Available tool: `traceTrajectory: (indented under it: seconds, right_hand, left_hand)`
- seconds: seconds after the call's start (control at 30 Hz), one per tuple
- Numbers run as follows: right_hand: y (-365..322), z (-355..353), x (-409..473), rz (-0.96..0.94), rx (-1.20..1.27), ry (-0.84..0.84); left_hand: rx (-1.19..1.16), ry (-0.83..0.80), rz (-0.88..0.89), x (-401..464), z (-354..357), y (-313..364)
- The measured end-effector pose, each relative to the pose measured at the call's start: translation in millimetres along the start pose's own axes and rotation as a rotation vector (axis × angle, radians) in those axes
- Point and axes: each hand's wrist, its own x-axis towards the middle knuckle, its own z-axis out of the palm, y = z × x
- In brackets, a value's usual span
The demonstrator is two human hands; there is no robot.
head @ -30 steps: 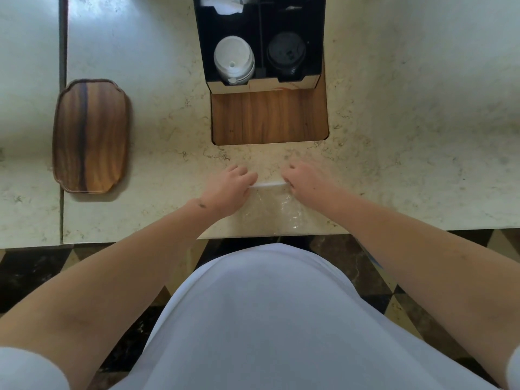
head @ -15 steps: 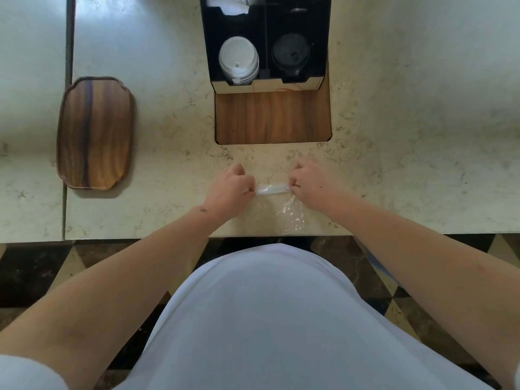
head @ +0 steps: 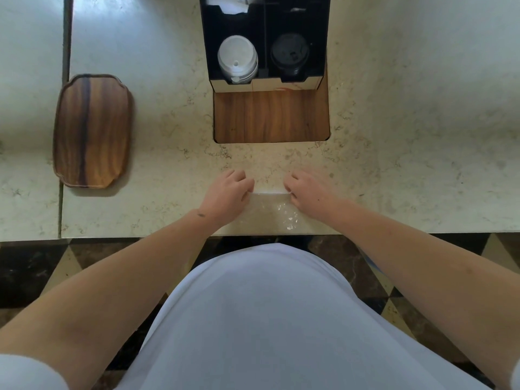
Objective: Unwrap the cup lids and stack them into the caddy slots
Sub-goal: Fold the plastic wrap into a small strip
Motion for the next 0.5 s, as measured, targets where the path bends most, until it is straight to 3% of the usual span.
traceTrajectory:
  seconds: [0.23,0.4,0.5]
  right_hand:
    - [3,3,-14,-0.101,-0.09,0.025]
    - [-2,2,-21,-0.086,-0.063,0.074]
    - [-2,2,-15,0.025,0.073,0.029]
  left_hand:
    - [0.028,0.01,0.111,-16,2,-9]
    - [-0.061,-0.016,-0.047,-13,-2,-3]
    - [-0.133,-0.063,-0.157,-7,-2,0]
